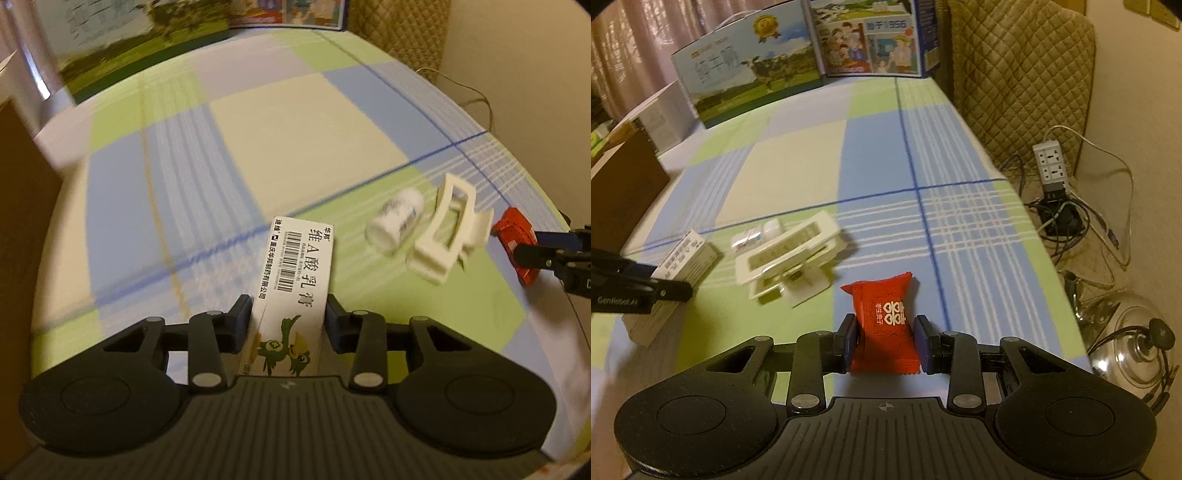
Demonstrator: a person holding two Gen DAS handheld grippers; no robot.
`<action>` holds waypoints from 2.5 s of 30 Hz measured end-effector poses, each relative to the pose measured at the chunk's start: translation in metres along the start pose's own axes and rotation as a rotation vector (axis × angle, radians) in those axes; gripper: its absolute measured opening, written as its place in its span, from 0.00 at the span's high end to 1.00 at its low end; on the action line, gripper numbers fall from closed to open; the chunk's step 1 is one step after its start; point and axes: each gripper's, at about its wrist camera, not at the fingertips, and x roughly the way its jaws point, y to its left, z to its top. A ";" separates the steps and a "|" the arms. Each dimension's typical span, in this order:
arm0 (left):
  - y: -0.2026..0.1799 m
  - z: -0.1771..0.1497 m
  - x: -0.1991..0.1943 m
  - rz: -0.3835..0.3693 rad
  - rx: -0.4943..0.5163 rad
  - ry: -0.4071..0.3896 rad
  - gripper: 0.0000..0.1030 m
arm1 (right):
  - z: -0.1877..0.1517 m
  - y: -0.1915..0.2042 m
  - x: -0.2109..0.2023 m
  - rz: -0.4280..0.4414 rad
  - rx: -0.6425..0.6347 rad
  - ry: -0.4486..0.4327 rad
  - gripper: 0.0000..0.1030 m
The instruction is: Organize objects
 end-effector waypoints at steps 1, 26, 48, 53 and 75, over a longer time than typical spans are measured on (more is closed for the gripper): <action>0.001 -0.007 -0.004 0.005 -0.011 0.006 0.64 | -0.002 0.003 -0.001 0.007 -0.007 0.004 0.71; 0.038 -0.067 -0.115 0.028 -0.209 -0.118 0.65 | -0.004 0.111 -0.057 0.290 -0.209 -0.019 0.75; 0.135 -0.105 -0.227 0.110 -0.362 -0.302 0.65 | 0.031 0.269 -0.066 0.546 -0.313 -0.064 0.75; 0.177 -0.114 -0.249 0.163 -0.391 -0.336 0.65 | 0.044 0.319 -0.058 0.580 -0.354 -0.087 0.75; 0.326 -0.098 -0.229 0.243 -0.386 -0.340 0.65 | 0.070 0.446 0.018 0.489 -0.390 -0.041 0.75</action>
